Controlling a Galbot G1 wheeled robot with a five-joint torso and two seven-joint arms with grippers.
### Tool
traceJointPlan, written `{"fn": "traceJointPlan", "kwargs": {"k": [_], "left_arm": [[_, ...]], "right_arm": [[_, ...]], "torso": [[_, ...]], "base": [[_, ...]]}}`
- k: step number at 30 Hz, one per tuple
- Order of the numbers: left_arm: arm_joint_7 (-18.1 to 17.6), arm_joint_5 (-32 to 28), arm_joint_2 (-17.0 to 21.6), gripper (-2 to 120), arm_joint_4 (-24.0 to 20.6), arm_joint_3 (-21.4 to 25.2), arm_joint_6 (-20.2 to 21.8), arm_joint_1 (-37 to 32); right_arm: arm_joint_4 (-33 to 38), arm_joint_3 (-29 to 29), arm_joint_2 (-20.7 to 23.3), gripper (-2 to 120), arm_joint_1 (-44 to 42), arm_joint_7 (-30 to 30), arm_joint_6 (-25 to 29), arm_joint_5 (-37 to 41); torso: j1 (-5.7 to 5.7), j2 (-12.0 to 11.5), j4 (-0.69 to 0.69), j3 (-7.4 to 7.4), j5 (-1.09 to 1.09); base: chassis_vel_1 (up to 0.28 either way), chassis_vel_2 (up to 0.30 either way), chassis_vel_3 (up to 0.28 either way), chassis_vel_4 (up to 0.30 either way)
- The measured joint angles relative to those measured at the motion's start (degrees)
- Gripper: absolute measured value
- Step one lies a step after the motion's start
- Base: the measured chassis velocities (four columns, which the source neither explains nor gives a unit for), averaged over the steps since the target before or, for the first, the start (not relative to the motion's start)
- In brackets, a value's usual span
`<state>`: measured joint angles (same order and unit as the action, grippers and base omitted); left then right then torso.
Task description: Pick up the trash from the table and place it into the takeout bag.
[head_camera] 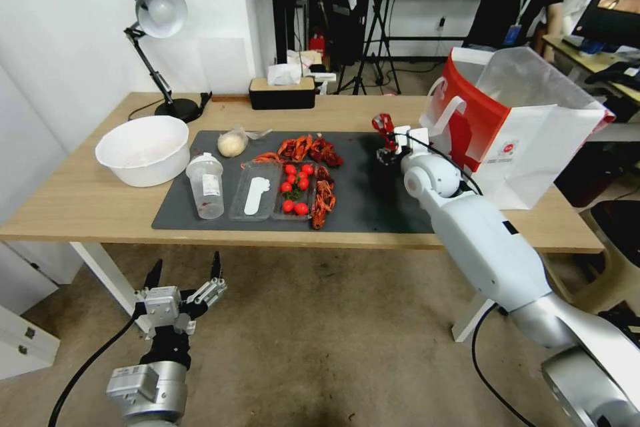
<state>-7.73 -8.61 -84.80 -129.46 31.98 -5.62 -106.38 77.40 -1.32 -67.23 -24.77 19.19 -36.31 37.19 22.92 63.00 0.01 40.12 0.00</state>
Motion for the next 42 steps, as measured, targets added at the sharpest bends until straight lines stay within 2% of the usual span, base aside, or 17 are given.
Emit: {"fn": "traceJointPlan", "kwargs": {"k": [6, 9, 10, 13, 16, 22, 25, 29, 32, 42], "left_arm": [[0.0, 0.2, -0.2, 100, -0.4, 0.3, 0.0, -0.3], [0.0, 0.7, -0.5, 100, -0.4, 0.2, -0.2, -0.5], [0.0, 0.7, -0.5, 100, -0.4, 0.2, -0.2, -0.5], [0.0, 1.0, -1.0, 100, -0.4, 0.1, -0.2, -0.6], [0.0, 1.1, -1.1, 100, -0.1, 0.1, -0.4, -0.5], [0.0, 1.0, -1.1, 100, 0.3, 0.2, -0.5, 0.0], [-0.1, 0.9, -1.1, 100, 0.5, 0.2, -0.6, 0.4], [-0.1, 0.9, -1.0, 100, 0.5, 0.2, -0.6, 0.4], [-0.1, 0.6, -0.7, 100, 0.2, 0.4, -0.6, 0.3], [-0.1, 0.6, -0.5, 100, 0.2, 0.5, -0.6, 0.1]], "right_arm": [[7.8, 1.3, 2.3, 52, -1.5, -1.0, 1.3, -0.2], [15.3, 2.0, 4.0, 52, -3.3, -2.3, 1.9, -0.2], [15.3, 2.0, 4.0, 52, -3.3, -2.3, 1.9, -0.2], [21.2, 2.8, 5.9, 52, -4.8, -3.9, 3.2, -0.2], [23.4, 3.5, 7.2, 52, -5.2, -5.3, 4.7, -0.4], [25.8, 5.5, 8.9, 52, -5.4, -6.9, 9.2, -2.0], [28.7, 10.2, 10.5, 52, -5.5, -5.4, 10.7, -2.6], [30.4, 13.3, 12.2, 52, -5.5, -3.5, 10.2, -2.4], [31.7, 16.8, 16.1, 52, -5.0, 0.4, 8.7, -1.7], [30.9, 18.4, 18.6, 52, -4.1, 3.9, 7.5, 0.0]], "torso": [[0.00, 0.0, -0.01, -0.01, 0.00], [0.00, 0.0, -0.01, -0.01, 0.00], [0.00, 0.0, -0.01, -0.01, 0.00], [0.00, 0.0, -0.01, -0.02, -0.01], [0.00, 0.0, -0.01, -0.02, 0.00], [0.00, 0.0, -0.01, -0.02, 0.01], [0.00, 0.0, -0.01, -0.02, 0.01], [0.00, 0.0, -0.02, -0.02, 0.00], [0.00, 0.0, -0.03, -0.02, 0.00], [0.00, 0.0, -0.02, -0.02, 0.00]], "base": [[0.000, 0.000, 0.000, 0.000], [0.000, 0.000, 0.000, 0.000], [0.000, 0.000, 0.000, 0.000], [0.000, 0.000, 0.000, 0.000], [0.000, 0.000, 0.000, 0.000], [0.000, 0.000, 0.000, 0.000], [0.000, 0.000, 0.000, 0.000], [0.000, 0.000, 0.000, 0.000], [0.000, 0.000, 0.000, 0.000], [0.000, 0.000, 0.000, 0.000]]}}
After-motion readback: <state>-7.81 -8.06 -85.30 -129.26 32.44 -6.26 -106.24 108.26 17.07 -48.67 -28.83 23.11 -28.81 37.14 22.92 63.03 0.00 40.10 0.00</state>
